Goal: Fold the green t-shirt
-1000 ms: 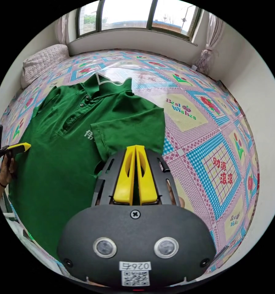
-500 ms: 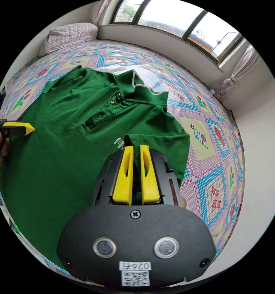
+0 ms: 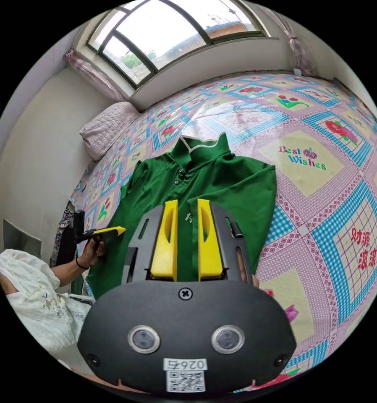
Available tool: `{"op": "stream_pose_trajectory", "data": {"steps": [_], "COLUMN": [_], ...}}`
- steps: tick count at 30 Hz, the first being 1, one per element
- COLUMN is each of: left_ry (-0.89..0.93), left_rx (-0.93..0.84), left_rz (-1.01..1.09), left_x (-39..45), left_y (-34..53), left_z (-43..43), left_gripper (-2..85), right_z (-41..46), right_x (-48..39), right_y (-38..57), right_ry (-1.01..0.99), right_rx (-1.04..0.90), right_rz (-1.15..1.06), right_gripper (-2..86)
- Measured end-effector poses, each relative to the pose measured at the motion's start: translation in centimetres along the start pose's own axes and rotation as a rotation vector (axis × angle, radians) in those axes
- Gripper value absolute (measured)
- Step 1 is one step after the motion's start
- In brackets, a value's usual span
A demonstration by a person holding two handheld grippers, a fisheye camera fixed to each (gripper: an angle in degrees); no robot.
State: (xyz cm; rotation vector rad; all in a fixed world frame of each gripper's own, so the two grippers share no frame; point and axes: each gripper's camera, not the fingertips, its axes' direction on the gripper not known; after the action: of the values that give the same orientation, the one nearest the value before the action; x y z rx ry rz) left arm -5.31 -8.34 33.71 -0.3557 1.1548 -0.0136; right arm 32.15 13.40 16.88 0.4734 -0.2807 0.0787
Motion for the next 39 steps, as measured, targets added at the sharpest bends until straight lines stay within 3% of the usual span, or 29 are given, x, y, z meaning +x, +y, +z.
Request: {"op": "stream_pose_trajectory", "data": {"steps": [7, 9, 11, 13, 17, 22, 27, 31, 33, 37, 39], "left_ry": [-0.018, -0.043, -0.126, -0.142, -0.229, -0.150, -0.259, -0.292, -0.289, -0.338, -0.286], "left_rx": [-0.001, 0.000, 0.106, 0.260, 0.444, 0.356, 0.172, 0.075, 0.068, -0.017, 0.005], "left_rz": [0.006, 0.023, 0.050, 0.019, -0.068, -0.135, -0.110, -0.144, -0.155, -0.172, -0.182], "left_x": [0.7, 1.3, 2.7, 2.8, 0.4, -3.9, -3.9, -3.0, -2.2, -0.1, 0.9], "left_y": [1.4, 1.8, 2.7, 3.6, 4.3, 2.4, -1.1, -2.9, -3.0, -3.0, -2.5], "left_z": [0.0, -0.3, -3.0, -6.5, -11.9, -11.3, -7.8, -4.6, -3.4, -0.9, -0.6], "left_gripper": [-1.0, -1.0, -0.9, -0.8, 0.5, 7.2, 7.8, 13.1, 13.1, 1.7, 0.6], "right_z": [2.4, -1.8, -9.6, -13.7, -15.9, -14.5, -12.0, -10.5, -9.8, -8.2, -7.8], "right_x": [-5.7, -9.4, -15.3, -18.5, -21.9, -23.3, -24.4, -24.7, -24.2, -22.6, -22.0], "right_y": [9.0, 10.7, 14.2, 16.5, 17.7, 18.6, 21.0, 23.3, 24.2, 26.0, 26.8], "right_ry": [0.575, 0.655, 0.723, 0.688, 0.572, 0.470, 0.473, 0.491, 0.490, 0.458, 0.440], "right_rx": [-0.144, 0.082, 0.477, 0.623, 0.569, 0.500, 0.399, 0.316, 0.284, 0.209, 0.192], "right_rz": [-0.179, -0.217, -0.203, -0.208, -0.262, -0.255, -0.241, -0.228, -0.195, -0.128, -0.107], "right_gripper": [-1.1, -1.2, -1.2, -1.2, -1.0, -0.9, -0.9, -0.9, -0.9, -0.9, -0.9]}}
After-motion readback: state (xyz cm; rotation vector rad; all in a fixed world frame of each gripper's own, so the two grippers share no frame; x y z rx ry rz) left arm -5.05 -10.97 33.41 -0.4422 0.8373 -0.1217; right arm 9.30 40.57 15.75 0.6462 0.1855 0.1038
